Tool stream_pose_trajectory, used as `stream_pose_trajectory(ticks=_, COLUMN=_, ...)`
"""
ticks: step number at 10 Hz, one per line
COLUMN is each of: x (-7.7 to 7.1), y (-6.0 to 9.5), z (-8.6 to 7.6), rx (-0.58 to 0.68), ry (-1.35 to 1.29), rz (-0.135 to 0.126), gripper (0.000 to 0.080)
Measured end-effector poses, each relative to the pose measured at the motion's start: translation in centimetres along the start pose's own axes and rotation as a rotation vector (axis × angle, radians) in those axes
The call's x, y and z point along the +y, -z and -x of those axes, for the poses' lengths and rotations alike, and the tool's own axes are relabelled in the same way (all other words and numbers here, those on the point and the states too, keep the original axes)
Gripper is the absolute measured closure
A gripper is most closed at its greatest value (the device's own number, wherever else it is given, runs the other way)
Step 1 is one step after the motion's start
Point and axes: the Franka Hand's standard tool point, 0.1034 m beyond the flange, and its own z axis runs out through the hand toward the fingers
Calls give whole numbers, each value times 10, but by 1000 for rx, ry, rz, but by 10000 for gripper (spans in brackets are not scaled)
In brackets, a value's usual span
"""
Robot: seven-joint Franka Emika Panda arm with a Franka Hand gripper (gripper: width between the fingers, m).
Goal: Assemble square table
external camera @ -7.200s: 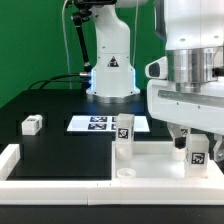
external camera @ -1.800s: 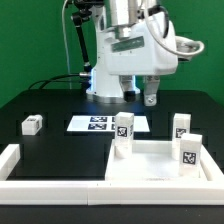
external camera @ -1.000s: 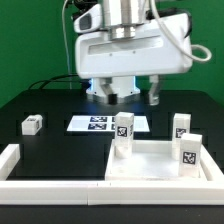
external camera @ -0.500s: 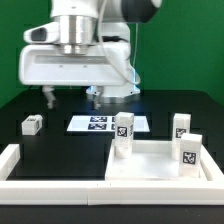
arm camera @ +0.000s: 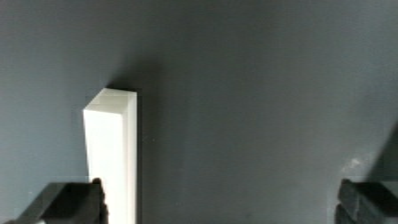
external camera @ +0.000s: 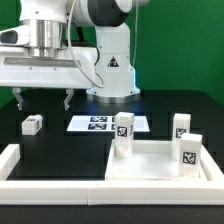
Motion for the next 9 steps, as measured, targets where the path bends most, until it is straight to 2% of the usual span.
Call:
stream_pose_trajectory(ticks=1, x=-3, y=-1, z=0, rx=-13, ry=-2, rz=-8, gripper=151)
stream_pose_trajectory(ticks=2, x=-2, y=0, z=0, rx=-11, ry=-3, rz=-6, gripper=151)
stream_pose_trajectory(ticks=3, x=-8, y=-3, z=4, rx=-57, ry=-15, rz=-37, gripper=151)
stream_pose_trajectory(ticks=4, x=1, y=-7, z=15, rx=-117, ry=-21, rz=-66, gripper=151)
stream_pose_trajectory(ticks=5, x=16, y=-12, z=32, rx=-182, ry=-15, rz=-63, gripper=151)
stream_pose_trajectory(ticks=7, x=42, y=-20, z=70, rx=-306, ry=-33, rz=-78, gripper=151)
stream_pose_trajectory(ticks=9, x=66, y=-22, z=95, rx=-438, ry=-65, rz=-88, gripper=151)
